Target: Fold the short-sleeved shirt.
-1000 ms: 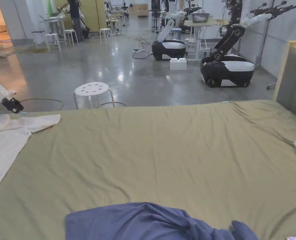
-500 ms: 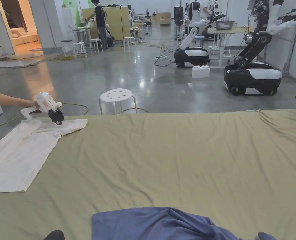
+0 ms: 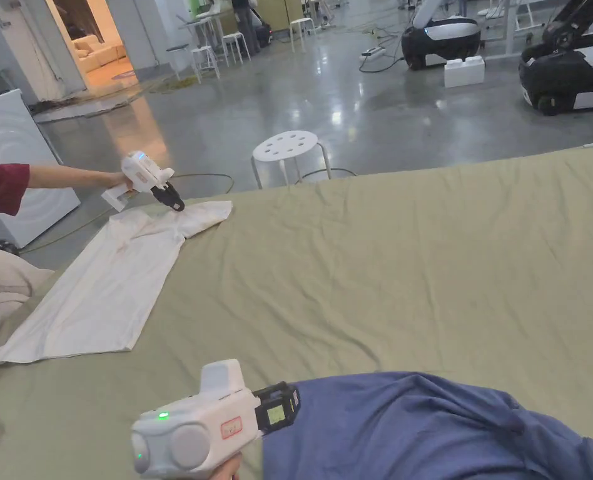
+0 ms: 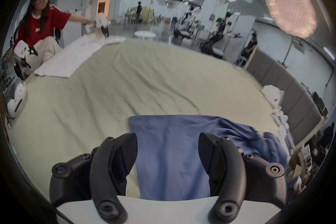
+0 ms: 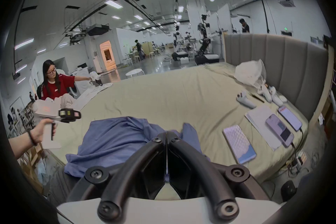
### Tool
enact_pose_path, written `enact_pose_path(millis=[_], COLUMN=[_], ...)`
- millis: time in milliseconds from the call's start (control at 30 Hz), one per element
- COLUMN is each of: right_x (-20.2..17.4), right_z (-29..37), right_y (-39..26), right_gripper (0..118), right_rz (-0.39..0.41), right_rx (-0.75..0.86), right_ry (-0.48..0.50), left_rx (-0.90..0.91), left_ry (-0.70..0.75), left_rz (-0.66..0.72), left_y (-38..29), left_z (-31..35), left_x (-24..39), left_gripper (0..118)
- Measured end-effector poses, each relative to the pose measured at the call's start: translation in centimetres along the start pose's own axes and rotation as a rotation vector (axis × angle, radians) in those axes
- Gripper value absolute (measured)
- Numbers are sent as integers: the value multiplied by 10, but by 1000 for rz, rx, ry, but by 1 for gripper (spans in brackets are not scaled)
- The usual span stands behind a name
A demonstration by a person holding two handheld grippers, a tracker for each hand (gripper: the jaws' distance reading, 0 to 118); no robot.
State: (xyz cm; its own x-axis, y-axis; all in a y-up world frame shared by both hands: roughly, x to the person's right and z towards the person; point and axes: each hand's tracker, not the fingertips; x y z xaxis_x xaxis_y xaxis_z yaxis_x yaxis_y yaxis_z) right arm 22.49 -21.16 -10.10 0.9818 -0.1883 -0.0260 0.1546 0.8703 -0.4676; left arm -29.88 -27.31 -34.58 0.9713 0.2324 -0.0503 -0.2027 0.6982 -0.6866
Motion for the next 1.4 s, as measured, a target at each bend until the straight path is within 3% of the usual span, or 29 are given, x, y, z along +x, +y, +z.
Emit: enact_pose_path(millis=[167,233,333,367,467,567,600,667,700,733,867,1000,1067,1167,1233,1300,1400], right_x=[26,36,49,52,54,47,44,37,33,28,3,-22,-28,-29,-29,-29,-34], right_z=[15,20,21,19,5,-29,-47,-85,-109,-131,-236,-314,-339,-351,-345,-337,-298], right_y=[-13,-20,-30,-31,-27,-4,7,26,36,45,70,67,55,37,38,47,76], right_gripper=[0,0,0,0,0,2,18,64,80,80,80,80,77,17,0,0,0], right_rz=[1,-1,-35,-46,-68,-55,-46,-15,2,8,26,151,190,177,162,163,191], right_rx=[-60,-92,-149,-155,-176,-191,-210,-229,-236,-268,-444,-616,-738,-830,-793,-766,-613], right_ry=[-114,-162,-204,-208,-186,-128,-89,-61,-36,-11,93,98,46,74,57,59,81], left_rx=[-124,-124,-139,-134,-158,-182,-192,-213,-222,-228,-253,-250,-248,-247,-250,-238,-72], left_ry=[123,125,162,170,186,228,249,256,250,246,231,233,233,226,223,191,51], left_rz=[127,127,75,27,-78,-130,-179,-196,-200,-202,-200,-225,-226,-217,-195,-130,-45], left_y=[14,12,5,6,6,-2,-2,-4,-4,-1,4,3,2,4,8,19,37], left_z=[-92,-108,-118,-116,-111,-118,-123,-129,-131,-133,-131,-132,-132,-131,-128,-113,-53], left_x=[-23,-28,-22,-17,-1,17,21,22,21,19,18,19,19,18,17,13,8], left_gripper=[59,58,49,43,2,2,2,2,2,2,2,2,2,2,2,0,0])
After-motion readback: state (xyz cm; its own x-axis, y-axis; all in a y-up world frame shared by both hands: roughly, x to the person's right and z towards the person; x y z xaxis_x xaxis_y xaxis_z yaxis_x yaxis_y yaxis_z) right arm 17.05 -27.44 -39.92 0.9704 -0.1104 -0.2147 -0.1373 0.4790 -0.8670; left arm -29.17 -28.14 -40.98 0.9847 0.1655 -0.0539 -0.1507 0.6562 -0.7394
